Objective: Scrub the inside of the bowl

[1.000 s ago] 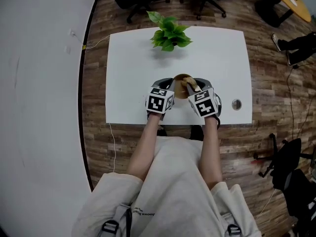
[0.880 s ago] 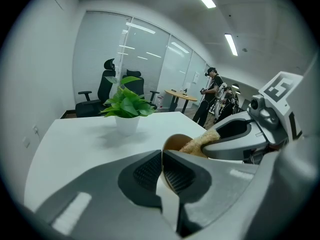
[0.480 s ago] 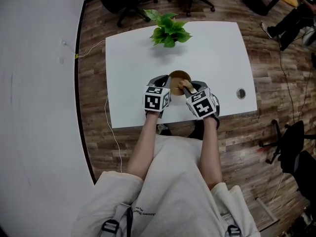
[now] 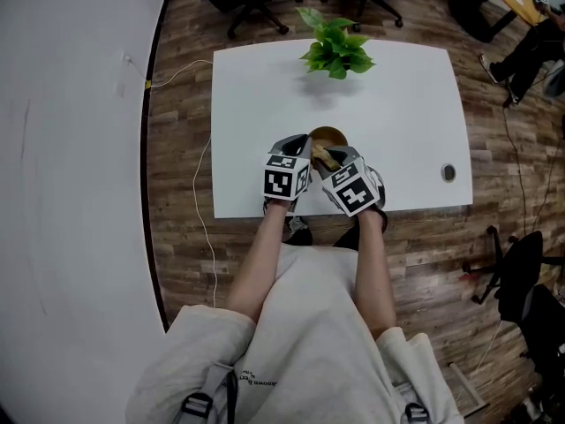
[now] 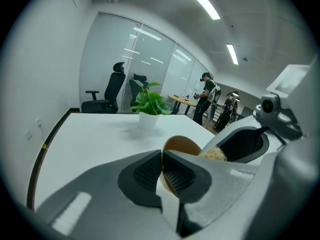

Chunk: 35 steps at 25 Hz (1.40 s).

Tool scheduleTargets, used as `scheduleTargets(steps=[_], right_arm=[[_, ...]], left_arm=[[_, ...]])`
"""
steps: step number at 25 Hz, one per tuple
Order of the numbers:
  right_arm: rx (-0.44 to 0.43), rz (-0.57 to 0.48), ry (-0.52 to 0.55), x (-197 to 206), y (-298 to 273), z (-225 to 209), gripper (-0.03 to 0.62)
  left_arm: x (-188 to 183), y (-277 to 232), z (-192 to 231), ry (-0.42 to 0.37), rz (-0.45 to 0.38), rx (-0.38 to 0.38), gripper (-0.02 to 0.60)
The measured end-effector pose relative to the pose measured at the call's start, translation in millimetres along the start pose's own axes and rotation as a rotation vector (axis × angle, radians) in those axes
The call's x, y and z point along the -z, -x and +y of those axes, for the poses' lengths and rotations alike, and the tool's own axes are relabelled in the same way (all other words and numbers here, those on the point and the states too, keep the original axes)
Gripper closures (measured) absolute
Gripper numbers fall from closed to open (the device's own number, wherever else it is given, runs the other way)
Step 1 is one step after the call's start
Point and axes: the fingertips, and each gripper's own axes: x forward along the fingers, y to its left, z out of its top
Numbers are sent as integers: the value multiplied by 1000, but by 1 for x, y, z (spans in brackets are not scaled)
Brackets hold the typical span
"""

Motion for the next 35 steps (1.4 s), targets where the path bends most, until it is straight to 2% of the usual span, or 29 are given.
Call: scheduleTargets(steps=[10,17,22,26,30,33,35], right_arm=[[61,-78,-12,-31,-19,2,479],[166,-109,-26,-44,-3,-20,477],[234,-92,-45,-31,7,-32,477],[199,-60,-58,-19,7,-28,477],[157,-38,-14,-24,2,-13,477],[64,-145,-114,-31,10,-10,476],[28,-253,-218,-40,29,-22,476]], left_arm=[[17,20,22,-18,8,7,569],[-1,30,30,-23,-25,22,569],[-15,29,32,-48,-65,28,569],[-18,30,38,-29,-85,22,569],[-24,30,43,-1,-111,16,569],[-25,29,47,-21,-114,4,569],[-22,29,52,-116,-92,-25,569]])
